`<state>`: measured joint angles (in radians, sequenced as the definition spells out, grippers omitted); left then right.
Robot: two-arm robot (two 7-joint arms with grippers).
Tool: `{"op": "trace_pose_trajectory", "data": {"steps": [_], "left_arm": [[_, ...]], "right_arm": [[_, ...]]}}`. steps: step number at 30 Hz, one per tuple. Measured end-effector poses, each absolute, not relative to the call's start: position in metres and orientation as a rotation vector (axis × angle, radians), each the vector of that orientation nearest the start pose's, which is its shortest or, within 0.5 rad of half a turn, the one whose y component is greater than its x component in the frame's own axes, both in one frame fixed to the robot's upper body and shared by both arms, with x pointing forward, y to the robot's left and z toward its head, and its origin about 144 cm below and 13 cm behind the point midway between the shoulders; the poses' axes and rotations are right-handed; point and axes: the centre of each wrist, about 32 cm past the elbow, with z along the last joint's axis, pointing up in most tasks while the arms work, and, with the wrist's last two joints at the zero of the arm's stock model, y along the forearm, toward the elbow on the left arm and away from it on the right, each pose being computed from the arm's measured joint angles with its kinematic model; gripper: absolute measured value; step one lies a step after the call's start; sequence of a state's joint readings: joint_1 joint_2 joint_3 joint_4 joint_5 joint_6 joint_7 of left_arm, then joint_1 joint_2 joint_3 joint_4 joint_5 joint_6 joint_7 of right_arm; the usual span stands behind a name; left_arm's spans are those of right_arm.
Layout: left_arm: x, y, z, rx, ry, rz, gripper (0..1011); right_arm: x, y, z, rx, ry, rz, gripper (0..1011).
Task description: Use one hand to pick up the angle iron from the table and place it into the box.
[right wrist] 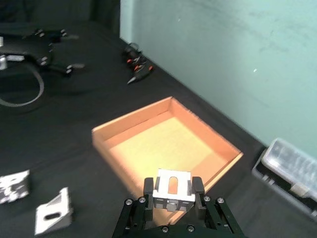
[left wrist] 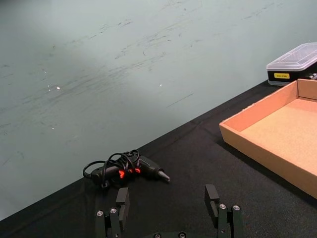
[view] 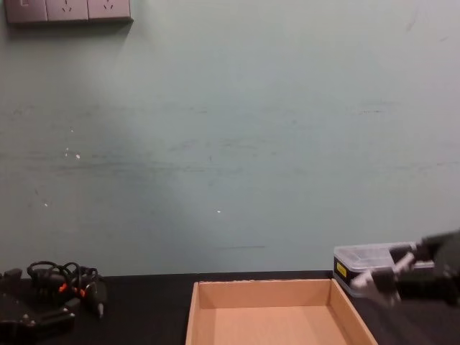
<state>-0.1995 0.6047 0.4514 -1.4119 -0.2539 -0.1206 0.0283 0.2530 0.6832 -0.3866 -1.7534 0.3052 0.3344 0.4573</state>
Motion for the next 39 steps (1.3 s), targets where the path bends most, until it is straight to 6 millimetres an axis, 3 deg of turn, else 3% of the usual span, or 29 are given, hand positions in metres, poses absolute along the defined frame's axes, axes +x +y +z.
{"op": "trace_pose_trajectory", "data": {"steps": [11,21,39], "left_arm": [[0.489,0.31,1.14,0.304,-0.285,1.248,1000],[0.489,0.31,1.14,0.304,-0.285,1.248,1000],[0.489,0.31,1.14,0.304,-0.285,1.248,1000]], "right_arm": [[0.534,-0.272,1.256,-0.428,-0.159,-0.778,458],[0.574,-0.253,1.237,-0.467,-0.105,-0.713,458],[0.596,-0.25,1.209,-0.531,-0.039,-0.672,458]]}}
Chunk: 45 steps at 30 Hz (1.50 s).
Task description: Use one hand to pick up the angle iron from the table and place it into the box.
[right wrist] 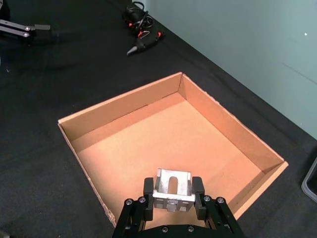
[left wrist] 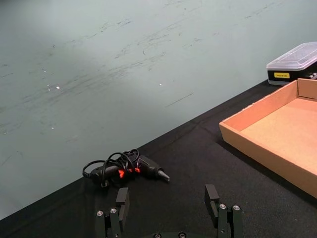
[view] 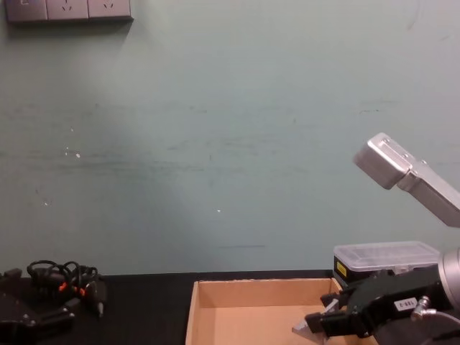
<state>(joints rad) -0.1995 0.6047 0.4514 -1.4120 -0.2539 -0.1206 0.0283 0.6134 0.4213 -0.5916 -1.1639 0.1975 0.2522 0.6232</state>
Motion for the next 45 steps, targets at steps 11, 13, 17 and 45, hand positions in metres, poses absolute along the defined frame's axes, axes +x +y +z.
{"op": "trace_pose_trajectory", "data": {"steps": [11,13,17,45], "left_arm": [[0.489,0.31,1.14,0.304,-0.285,1.248,1000],[0.489,0.31,1.14,0.304,-0.285,1.248,1000],[0.489,0.31,1.14,0.304,-0.285,1.248,1000],[0.489,0.31,1.14,0.304,-0.285,1.248,1000]], "right_arm": [[0.595,-0.25,1.209,-0.524,-0.05,-0.663,628],[0.594,-0.251,1.211,-0.518,-0.059,-0.67,707],[0.592,-0.253,1.214,-0.502,-0.075,-0.681,817],[0.542,-0.278,1.264,-0.368,-0.111,-0.523,1000]]}}
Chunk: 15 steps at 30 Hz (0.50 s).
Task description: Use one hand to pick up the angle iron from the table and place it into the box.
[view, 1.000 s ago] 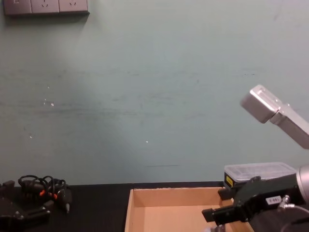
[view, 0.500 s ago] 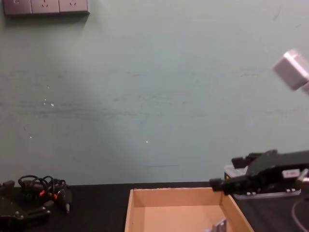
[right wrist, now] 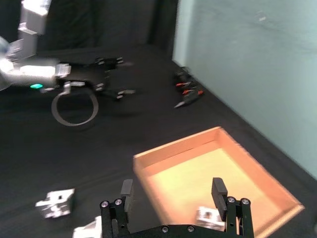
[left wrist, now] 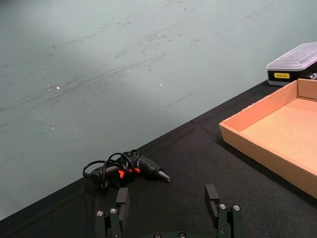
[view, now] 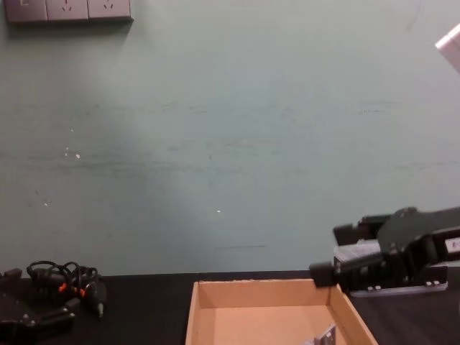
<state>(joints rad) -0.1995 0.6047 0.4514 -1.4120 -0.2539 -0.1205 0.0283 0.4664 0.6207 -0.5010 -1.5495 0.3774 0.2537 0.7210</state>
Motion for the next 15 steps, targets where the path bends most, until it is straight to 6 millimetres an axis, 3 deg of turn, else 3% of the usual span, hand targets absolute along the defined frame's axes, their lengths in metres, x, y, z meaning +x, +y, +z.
{"op": "trace_pose_trajectory", "data": {"steps": [15], "left_arm": [[0.489,0.31,1.14,0.304,-0.285,1.248,1000]], "right_arm": [[0.535,-0.25,1.243,-0.454,-0.011,-0.375,1000]]}}
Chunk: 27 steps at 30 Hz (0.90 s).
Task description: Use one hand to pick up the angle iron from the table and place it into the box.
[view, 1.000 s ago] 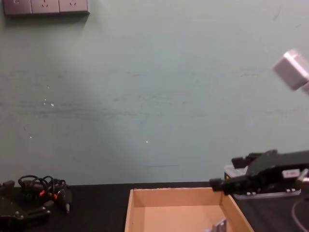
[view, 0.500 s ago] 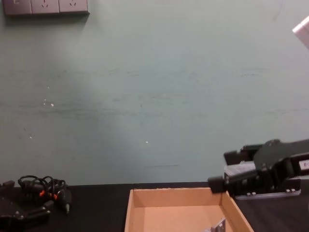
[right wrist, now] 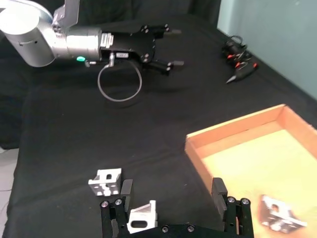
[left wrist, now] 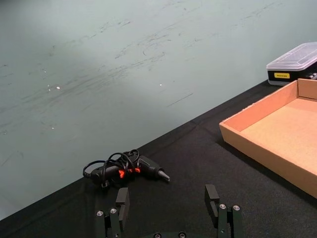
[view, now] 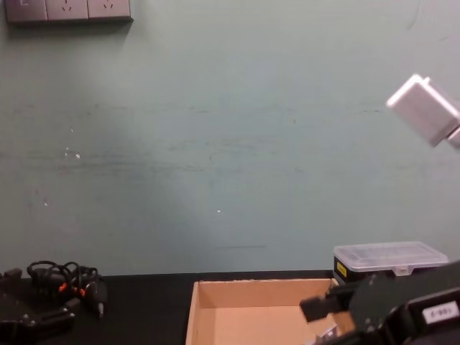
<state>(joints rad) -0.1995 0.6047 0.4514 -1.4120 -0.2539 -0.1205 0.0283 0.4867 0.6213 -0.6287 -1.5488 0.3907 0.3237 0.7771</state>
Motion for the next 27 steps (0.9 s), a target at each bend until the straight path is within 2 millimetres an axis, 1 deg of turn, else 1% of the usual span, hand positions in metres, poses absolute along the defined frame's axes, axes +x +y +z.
{"op": "trace_pose_trajectory", "data": {"steps": [12,21,27], "left_arm": [[0.489,0.31,1.14,0.304,-0.285,1.248,1000],[0.489,0.31,1.14,0.304,-0.285,1.248,1000],[0.489,0.31,1.14,0.304,-0.285,1.248,1000]], "right_arm": [[0.536,-0.235,1.222,-0.506,0.028,-0.349,1000],[0.536,-0.226,1.216,-0.551,0.025,-0.327,1000],[0.535,-0.224,1.213,-0.572,0.024,-0.323,1000]]}}
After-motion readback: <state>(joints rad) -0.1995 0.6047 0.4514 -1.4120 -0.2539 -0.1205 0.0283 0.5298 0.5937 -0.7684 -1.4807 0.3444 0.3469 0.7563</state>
